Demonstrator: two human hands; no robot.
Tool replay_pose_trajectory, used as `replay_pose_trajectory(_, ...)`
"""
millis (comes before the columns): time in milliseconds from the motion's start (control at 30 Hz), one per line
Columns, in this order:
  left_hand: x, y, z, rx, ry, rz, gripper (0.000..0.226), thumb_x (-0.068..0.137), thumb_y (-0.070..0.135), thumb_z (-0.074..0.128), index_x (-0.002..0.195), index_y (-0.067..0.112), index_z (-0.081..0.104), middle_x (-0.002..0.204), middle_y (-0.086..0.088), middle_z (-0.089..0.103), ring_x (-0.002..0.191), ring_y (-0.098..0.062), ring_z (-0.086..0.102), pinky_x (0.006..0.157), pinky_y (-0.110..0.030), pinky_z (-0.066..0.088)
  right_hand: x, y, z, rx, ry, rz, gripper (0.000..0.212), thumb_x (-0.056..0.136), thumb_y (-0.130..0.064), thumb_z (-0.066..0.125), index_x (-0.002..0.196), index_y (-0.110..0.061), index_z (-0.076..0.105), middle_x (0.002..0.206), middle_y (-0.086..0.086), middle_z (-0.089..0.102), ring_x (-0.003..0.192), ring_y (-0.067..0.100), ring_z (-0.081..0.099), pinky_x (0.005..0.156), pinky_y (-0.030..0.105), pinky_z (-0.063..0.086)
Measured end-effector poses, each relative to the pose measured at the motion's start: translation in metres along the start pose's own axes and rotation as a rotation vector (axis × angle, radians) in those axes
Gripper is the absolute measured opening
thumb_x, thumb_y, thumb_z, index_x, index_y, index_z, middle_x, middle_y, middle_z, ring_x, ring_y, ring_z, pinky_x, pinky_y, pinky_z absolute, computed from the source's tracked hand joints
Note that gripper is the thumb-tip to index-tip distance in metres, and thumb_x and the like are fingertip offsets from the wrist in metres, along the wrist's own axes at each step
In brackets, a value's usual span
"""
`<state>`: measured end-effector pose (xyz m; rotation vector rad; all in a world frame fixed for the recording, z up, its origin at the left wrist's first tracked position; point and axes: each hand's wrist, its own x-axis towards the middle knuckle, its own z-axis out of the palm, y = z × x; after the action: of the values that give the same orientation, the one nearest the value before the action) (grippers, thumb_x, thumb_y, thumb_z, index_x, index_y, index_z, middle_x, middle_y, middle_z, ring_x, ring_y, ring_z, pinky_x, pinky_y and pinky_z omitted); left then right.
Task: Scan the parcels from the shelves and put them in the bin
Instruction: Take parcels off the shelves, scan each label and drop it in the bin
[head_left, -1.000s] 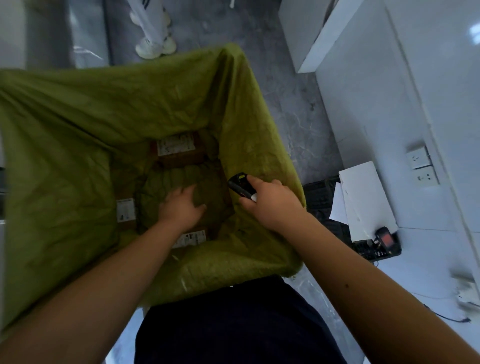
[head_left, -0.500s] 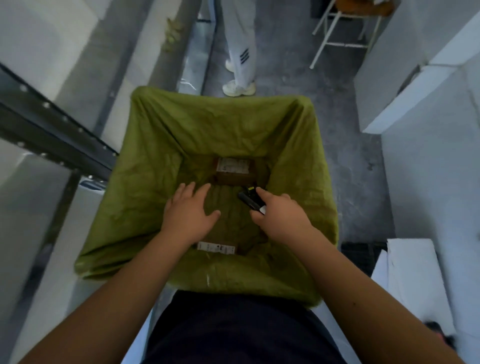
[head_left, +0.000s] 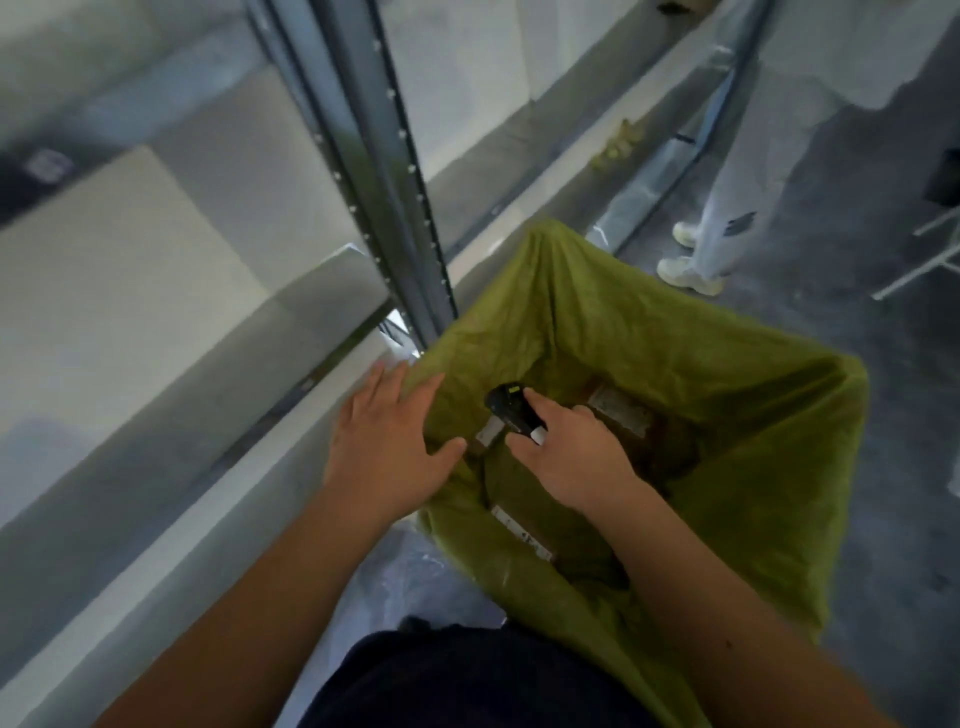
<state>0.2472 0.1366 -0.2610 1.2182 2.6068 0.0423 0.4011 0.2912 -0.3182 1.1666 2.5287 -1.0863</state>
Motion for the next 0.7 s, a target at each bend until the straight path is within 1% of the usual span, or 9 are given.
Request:
replay_pose_trajectory(133,-0.023,-0.031,-0.018,-0.047,0.087,-0.132,0.085,0.092,0.072,0.053,0.164,0.039,0.019,0.174,-0.004,0.014,0.161,-0.027,0.003,0.128,-0.05,0.01,0.006,-0.042,-0.005,-0.035,0.006,-0.145,0.069,0.098,-0.059,0.05,0.159,-0.038,0.027,0.125,0.012,0.058,0.113,0.031,0.055,0.099,0.049,0.049)
replay_pose_trajectory(200,-0.036,-0.047,-0.024,-0.061,0.125,-0.19,0.084,0.093,0.071,0.054,0.163,0.039,0.021,0.173,-0.004,0.016,0.161,-0.028,0.005,0.127,-0.051,0.012,0.003,-0.063,-0.004,-0.046,-0.005,-0.222,0.063,0.101,-0.053,0.051,0.158,-0.034,0.032,0.122,0.008,0.059,0.114,0.029,0.055,0.099,0.045,0.048)
replay_pose_trajectory(267,-0.053,-0.061,-0.029,-0.087,0.144,-0.236,0.084,0.094,0.071,0.052,0.164,0.038,0.02,0.173,-0.003,0.016,0.161,-0.027,0.005,0.127,-0.051,0.012,0.0,-0.083,0.002,-0.027,-0.007,-0.294,0.056,0.1,-0.052,0.052,0.152,-0.036,0.038,0.115,0.004,0.06,0.108,0.025,0.056,0.094,0.042,0.049)
replay_pose_trajectory(333,-0.074,-0.073,-0.034,-0.111,0.163,-0.281,0.084,0.094,0.071,0.051,0.165,0.038,0.018,0.174,-0.003,0.015,0.161,-0.027,0.004,0.127,-0.05,0.012,-0.005,-0.105,0.01,-0.04,-0.012,-0.339,0.057,0.098,-0.056,0.05,0.151,-0.041,0.036,0.112,0.003,0.059,0.101,0.023,0.057,0.092,0.044,0.052)
replay_pose_trajectory(400,-0.098,-0.085,-0.04,-0.118,0.18,-0.332,0.085,0.094,0.07,0.053,0.164,0.04,0.015,0.174,-0.003,0.012,0.161,-0.026,0.002,0.128,-0.05,0.011,-0.016,-0.127,0.018,-0.074,-0.004,-0.403,0.059,0.097,-0.061,0.049,0.152,-0.044,0.033,0.112,0.003,0.059,0.098,0.021,0.058,0.092,0.044,0.054)
replay_pose_trajectory(500,-0.14,-0.106,-0.046,-0.146,0.207,-0.415,0.086,0.094,0.068,0.055,0.164,0.041,0.012,0.175,-0.002,0.008,0.162,-0.025,-0.002,0.13,-0.049,0.009,-0.039,-0.16,0.027,-0.141,0.021,-0.508,0.061,0.1,-0.057,0.051,0.156,-0.041,0.032,0.114,0.001,0.056,0.099,0.021,0.056,0.09,0.038,0.052)
replay_pose_trajectory(633,-0.206,-0.129,-0.055,-0.173,0.272,-0.497,0.087,0.095,0.07,0.053,0.165,0.04,0.011,0.175,-0.002,0.01,0.162,-0.024,-0.002,0.129,-0.048,0.007,-0.079,-0.199,0.047,-0.198,0.053,-0.598,0.065,0.1,-0.062,0.049,0.158,-0.044,0.027,0.125,0.012,0.056,0.106,0.028,0.058,0.093,0.043,0.053)
replay_pose_trajectory(700,-0.24,-0.137,-0.064,-0.192,0.318,-0.53,0.087,0.095,0.071,0.052,0.165,0.039,0.013,0.175,-0.002,0.011,0.162,-0.024,-0.002,0.13,-0.048,0.008,-0.105,-0.219,0.057,-0.183,0.048,-0.659,0.066,0.1,-0.063,0.05,0.159,-0.042,0.028,0.128,0.012,0.056,0.11,0.029,0.058,0.093,0.04,0.051)
